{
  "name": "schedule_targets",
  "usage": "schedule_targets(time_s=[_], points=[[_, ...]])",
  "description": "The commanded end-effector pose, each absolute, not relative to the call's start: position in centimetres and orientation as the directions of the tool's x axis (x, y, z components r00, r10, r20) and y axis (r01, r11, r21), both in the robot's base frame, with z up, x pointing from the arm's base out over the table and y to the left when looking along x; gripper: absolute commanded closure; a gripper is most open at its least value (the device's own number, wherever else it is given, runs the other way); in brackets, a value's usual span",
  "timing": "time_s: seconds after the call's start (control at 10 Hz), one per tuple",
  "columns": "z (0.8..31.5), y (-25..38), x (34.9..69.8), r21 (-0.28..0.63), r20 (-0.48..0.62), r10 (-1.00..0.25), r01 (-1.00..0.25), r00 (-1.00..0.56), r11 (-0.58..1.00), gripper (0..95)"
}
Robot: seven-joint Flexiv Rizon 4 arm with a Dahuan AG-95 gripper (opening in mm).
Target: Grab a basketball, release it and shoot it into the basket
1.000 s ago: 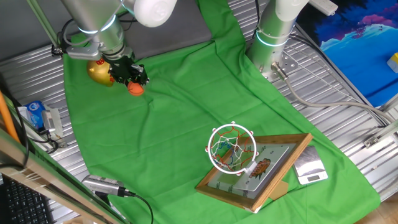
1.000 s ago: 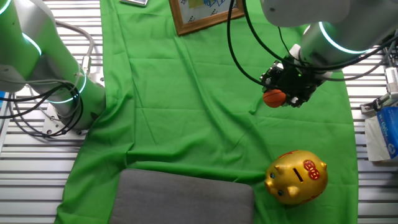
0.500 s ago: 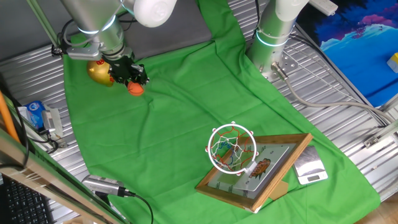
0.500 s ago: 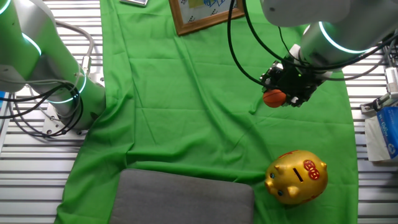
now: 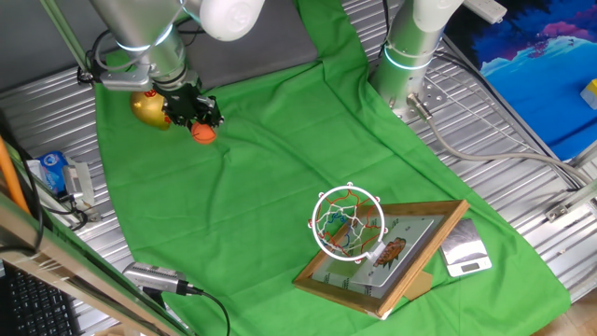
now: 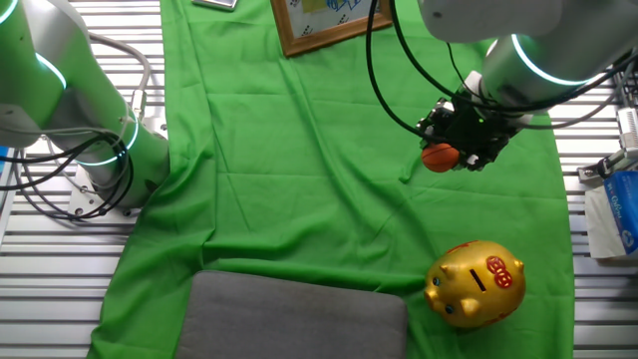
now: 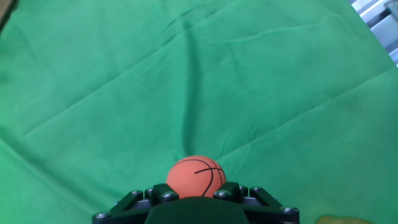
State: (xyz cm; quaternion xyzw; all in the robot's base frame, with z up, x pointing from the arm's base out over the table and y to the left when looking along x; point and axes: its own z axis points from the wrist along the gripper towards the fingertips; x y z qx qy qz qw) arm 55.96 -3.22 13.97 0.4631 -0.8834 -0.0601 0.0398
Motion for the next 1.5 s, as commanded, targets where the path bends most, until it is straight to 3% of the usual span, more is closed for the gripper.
schedule_targets(time_s=[0.1, 1.5], points=[[13.99, -3.2, 55.92, 0.143, 0.017, -0.822, -0.812, -0.569, 0.565, 95.0], [14.18, -3.13, 55.85, 0.164, 0.008, -0.825, -0.813, -0.565, 0.559, 95.0]])
